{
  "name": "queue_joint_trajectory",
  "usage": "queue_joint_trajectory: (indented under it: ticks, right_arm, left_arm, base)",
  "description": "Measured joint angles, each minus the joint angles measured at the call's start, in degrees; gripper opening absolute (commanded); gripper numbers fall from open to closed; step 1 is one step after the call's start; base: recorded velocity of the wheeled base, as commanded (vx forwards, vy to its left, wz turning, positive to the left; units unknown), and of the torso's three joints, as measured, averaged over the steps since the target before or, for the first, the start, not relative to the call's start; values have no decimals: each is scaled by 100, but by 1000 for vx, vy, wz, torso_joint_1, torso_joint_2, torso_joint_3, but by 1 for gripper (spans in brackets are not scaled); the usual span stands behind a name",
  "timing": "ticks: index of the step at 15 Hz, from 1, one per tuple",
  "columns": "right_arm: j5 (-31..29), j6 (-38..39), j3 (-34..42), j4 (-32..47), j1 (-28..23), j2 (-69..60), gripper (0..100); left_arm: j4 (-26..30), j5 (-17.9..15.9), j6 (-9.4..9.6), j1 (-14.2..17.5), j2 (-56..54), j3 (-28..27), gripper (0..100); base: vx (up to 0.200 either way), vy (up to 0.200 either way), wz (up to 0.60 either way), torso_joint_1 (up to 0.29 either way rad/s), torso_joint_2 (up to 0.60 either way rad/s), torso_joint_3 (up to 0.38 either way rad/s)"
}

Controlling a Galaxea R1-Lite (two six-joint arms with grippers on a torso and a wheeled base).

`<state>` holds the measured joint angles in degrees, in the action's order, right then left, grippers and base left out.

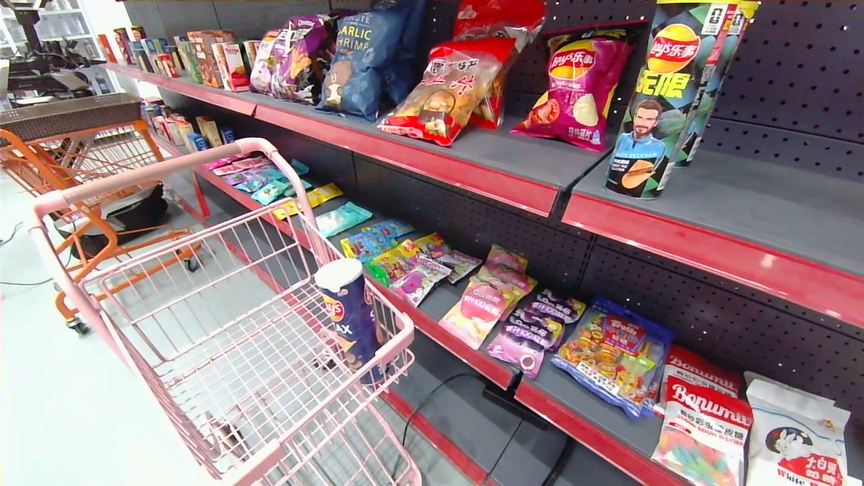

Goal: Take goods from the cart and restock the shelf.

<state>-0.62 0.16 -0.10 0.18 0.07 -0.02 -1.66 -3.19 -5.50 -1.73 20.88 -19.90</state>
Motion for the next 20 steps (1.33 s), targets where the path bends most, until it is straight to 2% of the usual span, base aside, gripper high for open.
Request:
queue_joint_trajectory:
  ticks: [2,4,5,10,12,16,20]
  right_arm:
    - [2,-2,0,0,2,0,100]
    - [2,-9,0,0,0,0,100]
    - [-4,-5,0,0,0,0,100]
    - [-9,-6,0,0,0,0,100]
    - [-9,-6,0,0,0,0,100]
    - [-9,-56,0,0,0,0,100]
    - [-9,-51,0,0,0,0,100]
  left_arm:
    - [-536,-173,-68,-35,1376,-352,100]
    - [-1465,-677,-90,-48,2784,-510,100]
    - [-1903,-912,-35,-33,3427,-577,100]
    - [-3761,-1916,472,11,6271,-830,100]
    - [-4200,-2088,557,-27,7068,-934,100]
    - [-5079,-2256,588,-433,8240,-1158,100]
    - [-5437,-2261,588,-786,8959,-1473,100]
  base:
    - [0,0,0,0,0,0]
    - [0,0,0,0,0,0]
    - [0,0,0,0,0,0]
    - [0,0,0,0,0,0]
    - [0,0,0,0,0,0]
    - [0,0,0,0,0,0]
    - [0,0,0,0,0,0]
